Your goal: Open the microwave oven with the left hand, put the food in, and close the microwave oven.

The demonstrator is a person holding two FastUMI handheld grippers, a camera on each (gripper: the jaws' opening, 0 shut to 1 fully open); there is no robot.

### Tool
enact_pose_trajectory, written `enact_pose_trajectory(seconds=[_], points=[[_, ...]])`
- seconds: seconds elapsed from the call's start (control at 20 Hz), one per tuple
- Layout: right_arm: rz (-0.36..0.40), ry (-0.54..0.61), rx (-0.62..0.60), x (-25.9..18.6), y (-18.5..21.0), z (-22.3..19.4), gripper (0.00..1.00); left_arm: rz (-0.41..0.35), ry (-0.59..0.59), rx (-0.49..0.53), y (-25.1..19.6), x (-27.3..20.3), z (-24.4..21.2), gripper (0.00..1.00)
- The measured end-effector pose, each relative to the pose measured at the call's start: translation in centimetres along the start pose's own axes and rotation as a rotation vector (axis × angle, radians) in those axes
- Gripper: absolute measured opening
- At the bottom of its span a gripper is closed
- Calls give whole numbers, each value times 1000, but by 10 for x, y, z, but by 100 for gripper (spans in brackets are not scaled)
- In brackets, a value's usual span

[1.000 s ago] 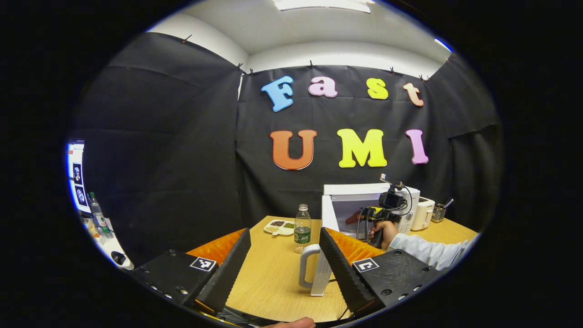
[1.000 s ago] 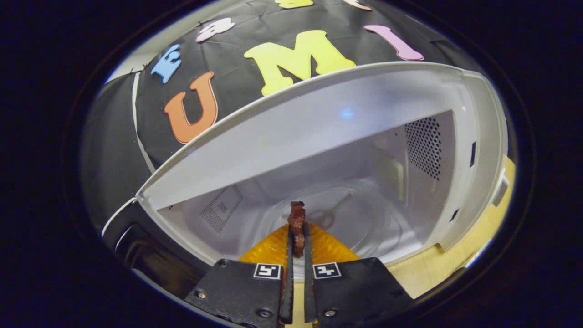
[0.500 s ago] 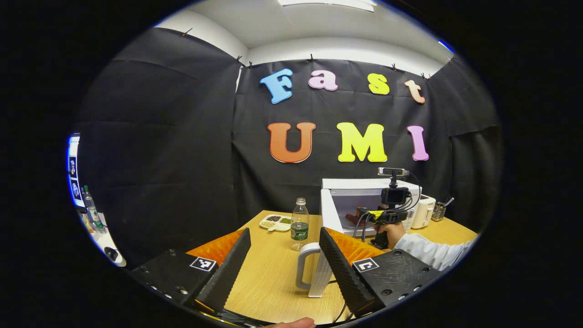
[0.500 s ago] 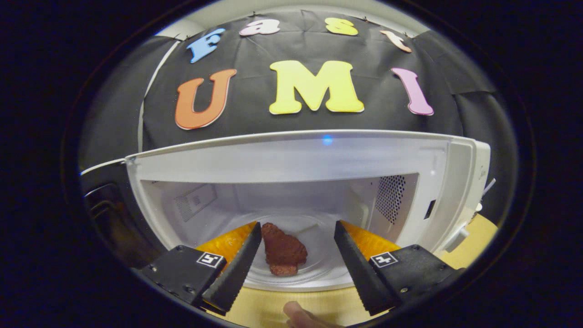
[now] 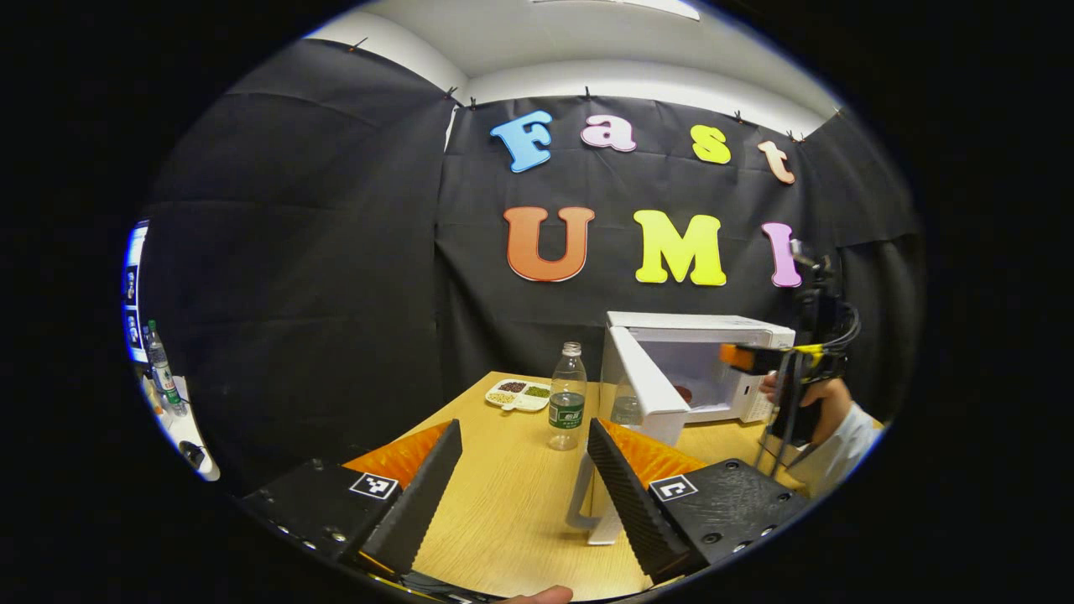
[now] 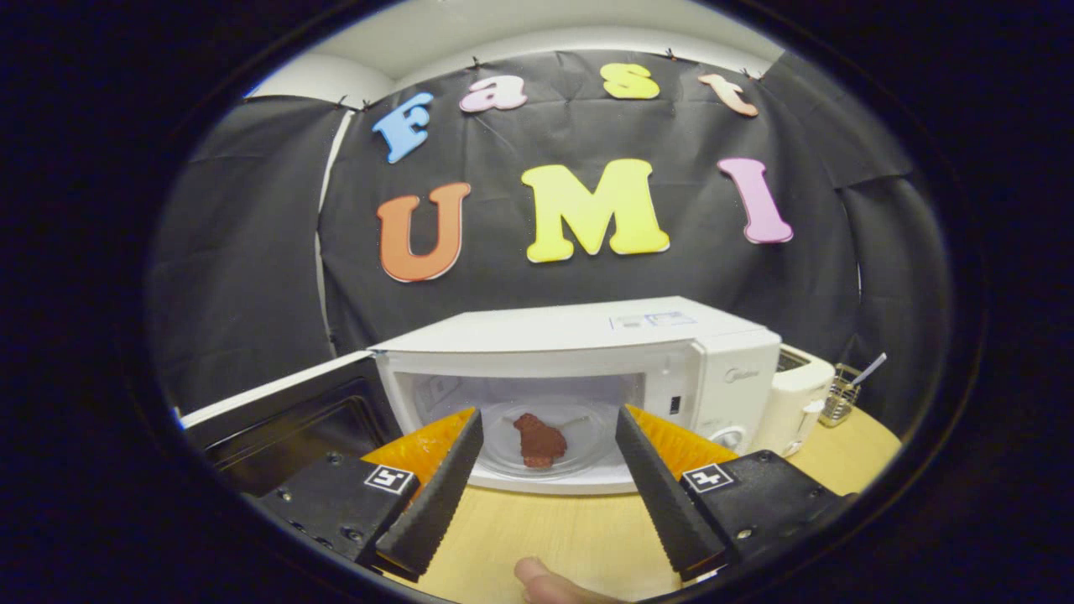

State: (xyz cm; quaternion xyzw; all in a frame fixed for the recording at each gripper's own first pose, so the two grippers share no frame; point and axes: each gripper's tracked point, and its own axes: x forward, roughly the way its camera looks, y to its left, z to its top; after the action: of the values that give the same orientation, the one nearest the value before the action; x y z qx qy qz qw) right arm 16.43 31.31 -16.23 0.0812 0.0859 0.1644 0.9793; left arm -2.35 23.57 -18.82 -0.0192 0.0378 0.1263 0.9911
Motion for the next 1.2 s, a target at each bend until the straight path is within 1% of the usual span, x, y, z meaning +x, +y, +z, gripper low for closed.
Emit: enact_pose_trajectory(seconds=[0.05, 0.1, 0.15, 0.2, 0.25, 0.3, 0.35, 0.4, 0.55, 0.7, 0.75, 0.8, 0.85, 0.9, 1.0, 1.05, 1.15, 1.2], points=[[3, -29, -15, -19, -8, 9, 100, 8, 2, -5, 3, 6, -6, 93], [-2, -61, -34, -40, -19, 17, 100, -13, 4, -9, 1, 15, -13, 93], [-17, -78, -59, -62, -32, 19, 100, -46, 25, -11, -7, 16, -21, 72], [-35, -96, -81, -82, -45, 23, 92, -62, 51, -8, -12, 24, -33, 51], [-47, -107, -91, -99, -56, 26, 92, -44, 71, -4, -8, 29, -42, 30], [-59, -116, -92, -115, -67, 28, 100, -11, 64, 10, 0, 34, -45, 10], [-64, -118, -91, -128, -77, 31, 92, -5, 48, 10, 3, 34, -42, 0], [-63, -119, -86, -141, -85, 32, 100, -26, 36, 1, -4, 31, -41, 0], [-61, -103, -105, -168, -104, 37, 100, -41, 29, -25, -13, 32, -44, 0], [-78, -134, -115, -188, -120, 50, 100, -53, 41, -25, -21, 35, -47, 0], [-78, -145, -119, -193, -122, 53, 92, -55, 56, -25, -25, 35, -50, 0], [-86, -148, -118, -197, -127, 54, 92, -52, 59, -22, -30, 32, -50, 0], [-90, -145, -115, -200, -132, 52, 100, -49, 52, -9, -34, 30, -48, 0], [-86, -142, -110, -203, -134, 51, 100, -57, 50, -3, -40, 31, -49, 0], [-74, -137, -96, -209, -137, 50, 100, -91, 45, -25, -56, 28, -48, 0], [-70, -140, -92, -213, -138, 51, 92, -108, 49, -35, -66, 27, -48, 0], [-78, -148, -95, -217, -146, 54, 92, -135, 55, -35, -87, 28, -50, 0], [-86, -153, -96, -220, -151, 56, 100, -146, 55, -23, -97, 27, -51, 0]])
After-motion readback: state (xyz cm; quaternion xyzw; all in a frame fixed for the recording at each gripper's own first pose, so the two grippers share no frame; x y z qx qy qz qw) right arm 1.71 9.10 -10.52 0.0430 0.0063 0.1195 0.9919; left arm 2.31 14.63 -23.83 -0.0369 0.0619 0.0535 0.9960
